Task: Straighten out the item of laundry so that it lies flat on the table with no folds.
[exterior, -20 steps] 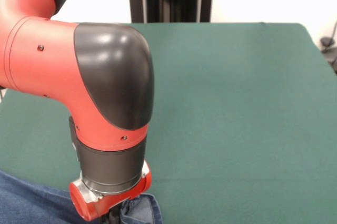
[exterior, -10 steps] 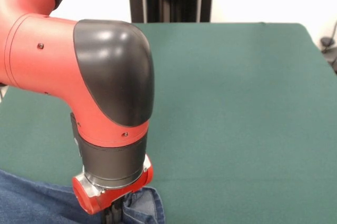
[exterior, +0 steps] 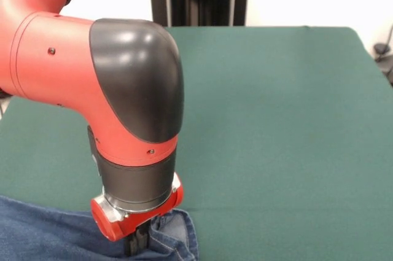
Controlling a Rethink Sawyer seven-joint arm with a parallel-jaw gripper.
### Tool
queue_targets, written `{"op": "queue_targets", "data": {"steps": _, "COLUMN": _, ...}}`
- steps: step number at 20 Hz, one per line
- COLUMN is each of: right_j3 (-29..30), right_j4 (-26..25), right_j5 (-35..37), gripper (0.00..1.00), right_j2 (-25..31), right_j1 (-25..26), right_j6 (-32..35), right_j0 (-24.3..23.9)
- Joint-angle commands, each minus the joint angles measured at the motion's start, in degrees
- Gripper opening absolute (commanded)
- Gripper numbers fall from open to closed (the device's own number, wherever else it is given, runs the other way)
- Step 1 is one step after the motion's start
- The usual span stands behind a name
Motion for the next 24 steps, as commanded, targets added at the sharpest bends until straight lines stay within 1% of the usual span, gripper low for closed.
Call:
{"op": "queue_targets", "data": {"steps": 1, "right_j3": 17.2, "right_j4": 2.9, "right_j5": 5.2, "gripper": 0.0, "right_j2": 4.7, "right_j1": 0.5, "right_j6": 16.8, "right_j0": 5.2}}
{"op": "queue_targets", "data": {"steps": 4, "right_j3": 19.3, "right_j4": 3.7, "right_j5": 5.4, "gripper": 0.0, "right_j2": 5.0, "right_j1": -1.0, "right_j6": 18.2, "right_j0": 5.6}}
{"op": "queue_targets", "data": {"steps": 7, "right_j3": 22.8, "right_j4": 4.8, "right_j5": 5.0, "gripper": 0.0, "right_j2": 5.6, "right_j1": -3.4, "right_j6": 19.0, "right_j0": 5.7}}
{"op": "queue_targets", "data": {"steps": 10, "right_j3": 24.7, "right_j4": 5.7, "right_j5": 5.9, "gripper": 0.0, "right_j2": 5.8, "right_j1": -4.9, "right_j6": 20.2, "right_j0": 6.1}}
{"op": "queue_targets", "data": {"steps": 14, "right_j3": 26.9, "right_j4": 6.7, "right_j5": 5.3, "gripper": 0.0, "right_j2": 6.2, "right_j1": -6.5, "right_j6": 21.2, "right_j0": 6.7}}
{"op": "queue_targets", "data": {"steps": 18, "right_j3": 25.9, "right_j4": 7.4, "right_j5": 5.4, "gripper": 0.0, "right_j2": 6.3, "right_j1": -6.0, "right_j6": 22.6, "right_j0": 7.3}}
{"op": "queue_targets", "data": {"steps": 21, "right_j3": 23.8, "right_j4": 8.0, "right_j5": 5.5, "gripper": 0.0, "right_j2": 6.3, "right_j1": -4.6, "right_j6": 23.6, "right_j0": 7.9}}
{"op": "queue_targets", "data": {"steps": 24, "right_j3": 23.3, "right_j4": 8.7, "right_j5": 5.1, "gripper": 0.0, "right_j2": 6.4, "right_j1": -4.1, "right_j6": 24.5, "right_j0": 8.5}}
